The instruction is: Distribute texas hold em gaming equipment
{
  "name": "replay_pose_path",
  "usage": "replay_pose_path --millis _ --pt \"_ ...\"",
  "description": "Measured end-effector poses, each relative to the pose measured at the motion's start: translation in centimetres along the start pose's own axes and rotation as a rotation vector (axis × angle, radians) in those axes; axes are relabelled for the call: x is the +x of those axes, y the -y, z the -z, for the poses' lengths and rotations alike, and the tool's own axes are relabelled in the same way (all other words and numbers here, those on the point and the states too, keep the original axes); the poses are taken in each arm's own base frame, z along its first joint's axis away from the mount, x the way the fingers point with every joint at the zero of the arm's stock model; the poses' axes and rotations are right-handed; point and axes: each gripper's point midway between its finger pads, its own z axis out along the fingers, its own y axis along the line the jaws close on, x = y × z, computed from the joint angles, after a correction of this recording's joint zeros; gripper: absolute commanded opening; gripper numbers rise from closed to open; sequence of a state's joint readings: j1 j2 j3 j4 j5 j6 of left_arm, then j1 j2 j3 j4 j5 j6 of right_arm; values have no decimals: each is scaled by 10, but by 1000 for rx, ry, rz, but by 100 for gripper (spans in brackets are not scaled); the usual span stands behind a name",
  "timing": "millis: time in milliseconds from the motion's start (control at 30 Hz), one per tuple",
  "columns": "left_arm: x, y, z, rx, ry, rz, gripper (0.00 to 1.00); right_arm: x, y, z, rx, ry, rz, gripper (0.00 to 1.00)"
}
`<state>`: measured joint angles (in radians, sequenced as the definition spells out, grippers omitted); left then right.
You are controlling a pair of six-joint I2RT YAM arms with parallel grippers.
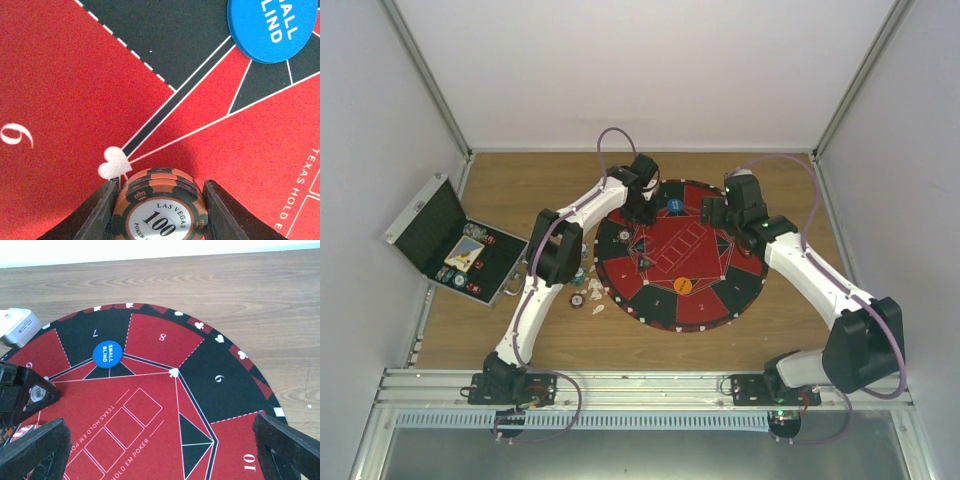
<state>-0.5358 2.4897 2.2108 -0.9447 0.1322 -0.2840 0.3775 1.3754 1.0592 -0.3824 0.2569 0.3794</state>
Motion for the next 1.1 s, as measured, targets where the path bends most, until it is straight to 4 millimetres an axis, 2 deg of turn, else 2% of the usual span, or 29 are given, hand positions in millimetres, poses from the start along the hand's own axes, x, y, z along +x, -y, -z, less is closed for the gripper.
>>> replay_pose_path --millis 700,900,1000,1100 --pt "-3 1 0 1 9 -8 62 2 -1 -2 -3 -8 2 100" --pt "-6 0 1 4 20 -7 71 9 -13 -8 -63 -39 13 99" --pt "-11 -2 11 7 42 -2 75 14 -24 -17 -116 -67 23 98" --pt "-23 -9 40 11 106 9 78 18 -40 -30 -167 -107 45 96"
